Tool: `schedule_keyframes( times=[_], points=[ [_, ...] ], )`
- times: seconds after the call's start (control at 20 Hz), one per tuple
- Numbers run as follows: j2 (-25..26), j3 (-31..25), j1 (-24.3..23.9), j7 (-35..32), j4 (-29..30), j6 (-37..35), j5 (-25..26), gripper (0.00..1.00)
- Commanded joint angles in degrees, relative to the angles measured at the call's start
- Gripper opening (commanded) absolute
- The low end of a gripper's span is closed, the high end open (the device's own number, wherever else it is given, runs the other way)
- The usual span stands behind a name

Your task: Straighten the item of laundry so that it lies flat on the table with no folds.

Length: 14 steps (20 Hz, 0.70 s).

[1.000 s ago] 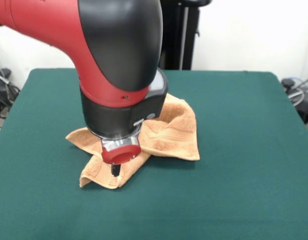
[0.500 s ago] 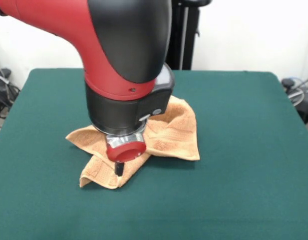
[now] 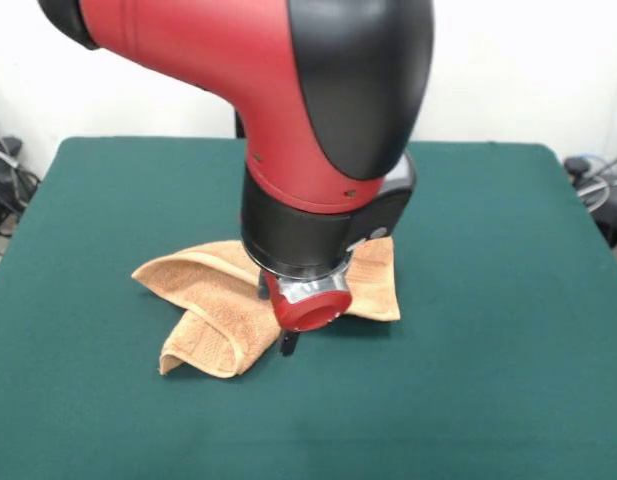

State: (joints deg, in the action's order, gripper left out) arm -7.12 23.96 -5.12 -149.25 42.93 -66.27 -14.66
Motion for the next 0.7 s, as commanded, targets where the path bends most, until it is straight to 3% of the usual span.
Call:
schedule_keyframes(
  times=[0.05,0.15,0.7],
  points=[
    [3.2,2.1,1.1,-23.2,2.9,-8.9,-2.1,1.00],
    [4.0,2.1,0.6,-23.6,1.9,-11.2,-2.6,1.00],
    [1.6,0.4,0.9,-22.7,5.8,-6.8,-2.4,1.00]
  ],
)
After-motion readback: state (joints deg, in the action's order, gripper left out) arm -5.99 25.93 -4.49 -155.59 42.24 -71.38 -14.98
